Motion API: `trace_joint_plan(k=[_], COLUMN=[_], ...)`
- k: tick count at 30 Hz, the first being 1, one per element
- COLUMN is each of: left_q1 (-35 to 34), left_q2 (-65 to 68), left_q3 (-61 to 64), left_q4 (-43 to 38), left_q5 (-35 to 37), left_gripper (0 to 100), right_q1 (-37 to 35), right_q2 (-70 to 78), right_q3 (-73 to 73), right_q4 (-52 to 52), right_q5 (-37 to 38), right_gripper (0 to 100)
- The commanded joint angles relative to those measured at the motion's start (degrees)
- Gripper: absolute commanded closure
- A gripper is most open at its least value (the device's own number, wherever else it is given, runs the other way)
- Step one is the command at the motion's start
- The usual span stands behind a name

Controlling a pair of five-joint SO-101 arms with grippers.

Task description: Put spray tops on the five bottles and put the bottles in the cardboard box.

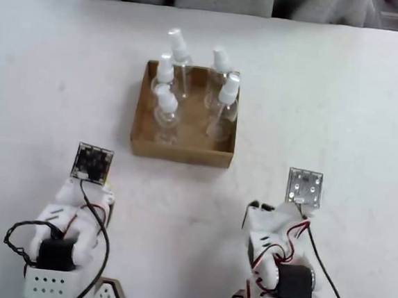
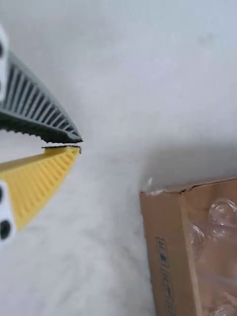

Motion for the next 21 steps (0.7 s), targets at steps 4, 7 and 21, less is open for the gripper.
trace_joint_plan(k=[4, 7, 21], left_q1=[-0.4, -0.5, -0.3], left_q2=[-0.5, -0.5, -0.6], left_q3=[-0.1, -0.1, -0.1], left_q4=[2.5, 2.5, 10.6], left_q5=[-0.4, -0.2, -0.4], left_gripper=[98, 98, 98], right_q1=[3.2, 3.1, 3.3], right_q2=[-0.2, -0.2, -0.1], right_q3=[1.5, 5.6, 8.3], right_q4=[1.4, 1.1, 0.3], right_q5=[0.0, 0.0, 0.0], right_gripper=[97.1, 97.1, 97.4])
